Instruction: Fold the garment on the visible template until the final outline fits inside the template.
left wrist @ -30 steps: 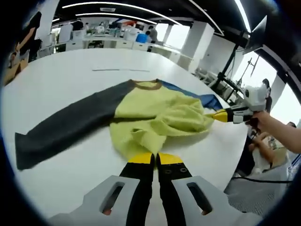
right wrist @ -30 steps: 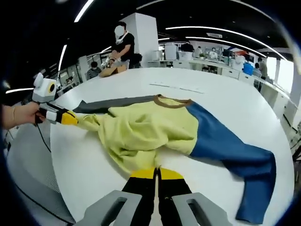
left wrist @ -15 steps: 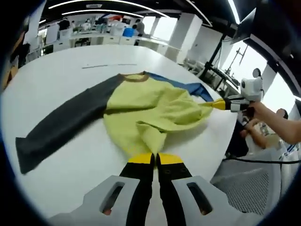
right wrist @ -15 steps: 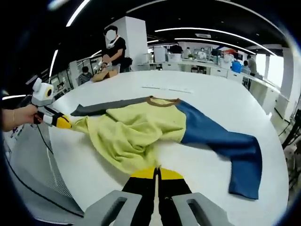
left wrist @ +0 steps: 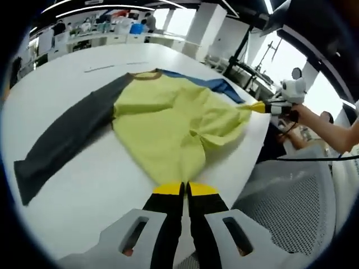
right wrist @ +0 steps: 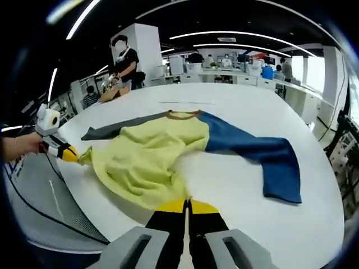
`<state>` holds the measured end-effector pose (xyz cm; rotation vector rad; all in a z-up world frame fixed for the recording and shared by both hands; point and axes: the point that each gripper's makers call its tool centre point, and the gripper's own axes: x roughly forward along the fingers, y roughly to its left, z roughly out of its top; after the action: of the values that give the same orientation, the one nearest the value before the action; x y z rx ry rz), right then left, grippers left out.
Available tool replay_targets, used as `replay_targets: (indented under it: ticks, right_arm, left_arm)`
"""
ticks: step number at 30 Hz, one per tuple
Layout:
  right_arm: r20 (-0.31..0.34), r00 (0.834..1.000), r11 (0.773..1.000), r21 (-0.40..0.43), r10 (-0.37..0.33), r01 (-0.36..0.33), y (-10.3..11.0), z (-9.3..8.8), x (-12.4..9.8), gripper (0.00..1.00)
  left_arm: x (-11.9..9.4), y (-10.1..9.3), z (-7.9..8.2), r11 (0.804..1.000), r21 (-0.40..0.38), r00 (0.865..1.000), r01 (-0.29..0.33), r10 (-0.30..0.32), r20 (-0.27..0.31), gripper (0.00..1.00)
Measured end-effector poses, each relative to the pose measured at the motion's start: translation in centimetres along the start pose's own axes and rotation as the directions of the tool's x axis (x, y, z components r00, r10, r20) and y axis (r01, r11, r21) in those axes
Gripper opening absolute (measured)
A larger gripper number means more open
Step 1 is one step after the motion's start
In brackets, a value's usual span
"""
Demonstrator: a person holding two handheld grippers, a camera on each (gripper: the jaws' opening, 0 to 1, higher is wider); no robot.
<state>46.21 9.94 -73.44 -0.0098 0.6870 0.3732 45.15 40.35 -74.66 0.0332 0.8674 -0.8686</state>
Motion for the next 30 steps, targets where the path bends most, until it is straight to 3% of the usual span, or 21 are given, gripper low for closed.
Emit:
replay_targets:
  ticks: [11,21,30]
  right_arm:
    - [-0.026,0.999,0.999,0.017,-0.048,0.048,0.2,-2.3,-1.3,0.00]
    - [-0.033,0.997,0.991,0.110,-0.075,0.079,0.3,-4.9,-2.1,0.00]
    - [-0.071,0.991,0.987,0.107,-0.116,0.123,0.7,-6.7,-2.8,0.00]
  left_arm:
    - [-0.7,-0.2,-1.8,1.000,0.006,0.999,0.012,-0.011,-0.052,0.00]
    - [-1.0,0.4,-3.6,1.000,-0.020,0.996,-0.014,0.013,-0.085,0.00]
    - [-0.9,0.7,-4.8,0.997,-0.055,0.992,-0.046,0.039,-0.121,0.00]
